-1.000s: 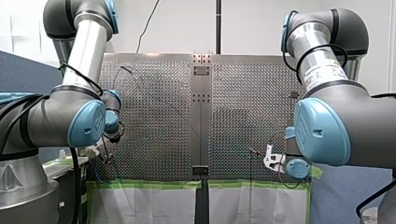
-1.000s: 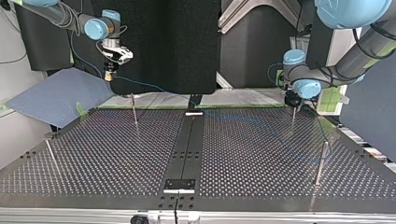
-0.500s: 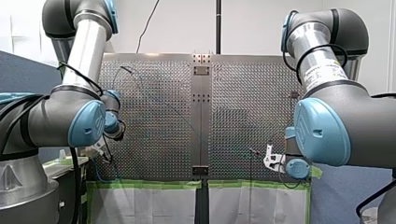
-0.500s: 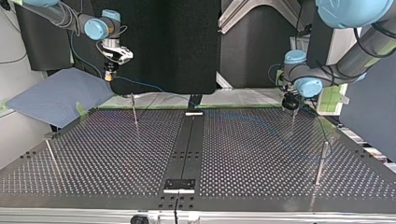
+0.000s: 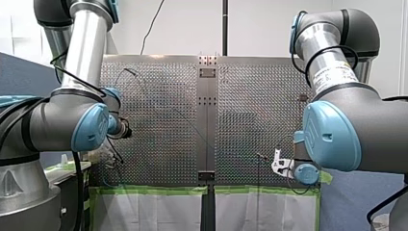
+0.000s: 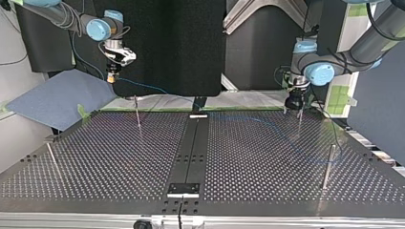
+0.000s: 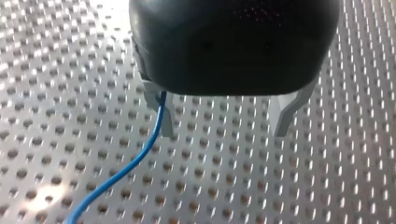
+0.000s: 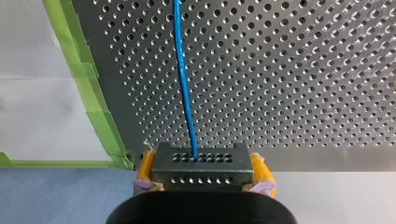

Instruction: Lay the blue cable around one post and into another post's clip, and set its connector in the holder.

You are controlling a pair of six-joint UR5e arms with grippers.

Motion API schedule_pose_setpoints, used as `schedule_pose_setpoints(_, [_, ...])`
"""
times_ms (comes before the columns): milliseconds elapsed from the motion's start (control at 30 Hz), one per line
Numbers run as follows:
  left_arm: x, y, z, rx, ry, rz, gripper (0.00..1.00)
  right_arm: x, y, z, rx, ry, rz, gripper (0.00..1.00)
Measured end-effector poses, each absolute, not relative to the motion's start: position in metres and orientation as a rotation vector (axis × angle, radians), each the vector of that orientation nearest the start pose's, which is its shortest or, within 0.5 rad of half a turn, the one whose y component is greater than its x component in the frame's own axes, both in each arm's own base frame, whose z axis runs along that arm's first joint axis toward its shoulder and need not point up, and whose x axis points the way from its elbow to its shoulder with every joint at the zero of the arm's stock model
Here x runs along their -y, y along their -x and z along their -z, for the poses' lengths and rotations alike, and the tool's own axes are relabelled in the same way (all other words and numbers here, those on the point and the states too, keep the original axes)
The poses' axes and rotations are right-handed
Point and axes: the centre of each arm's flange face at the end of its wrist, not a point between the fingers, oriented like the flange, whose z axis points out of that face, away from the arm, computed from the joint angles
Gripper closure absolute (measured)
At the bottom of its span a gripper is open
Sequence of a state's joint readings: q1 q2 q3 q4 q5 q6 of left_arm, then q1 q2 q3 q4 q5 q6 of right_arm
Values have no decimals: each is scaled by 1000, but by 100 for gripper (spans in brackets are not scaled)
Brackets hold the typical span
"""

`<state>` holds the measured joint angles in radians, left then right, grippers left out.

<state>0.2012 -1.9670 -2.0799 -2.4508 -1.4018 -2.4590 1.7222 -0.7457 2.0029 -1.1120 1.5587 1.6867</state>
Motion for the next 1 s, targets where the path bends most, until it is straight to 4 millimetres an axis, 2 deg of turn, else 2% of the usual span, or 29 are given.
schedule_pose_setpoints(167, [60,-487,-138,-1583,832,711,0,491,-211,35,1328,-1387,-1328,100])
schedule_pose_setpoints(400, [64,-472,-135,-1536,868,769,0,491,-211,35,1328,-1387,-1329,100])
schedule_pose_setpoints(800, [64,-484,-145,-1408,878,886,0,491,-211,35,1331,-1385,-1331,100])
schedule_pose_setpoints(1000, [64,-505,-163,-1324,848,954,0,491,-211,35,1333,-1387,-1331,100])
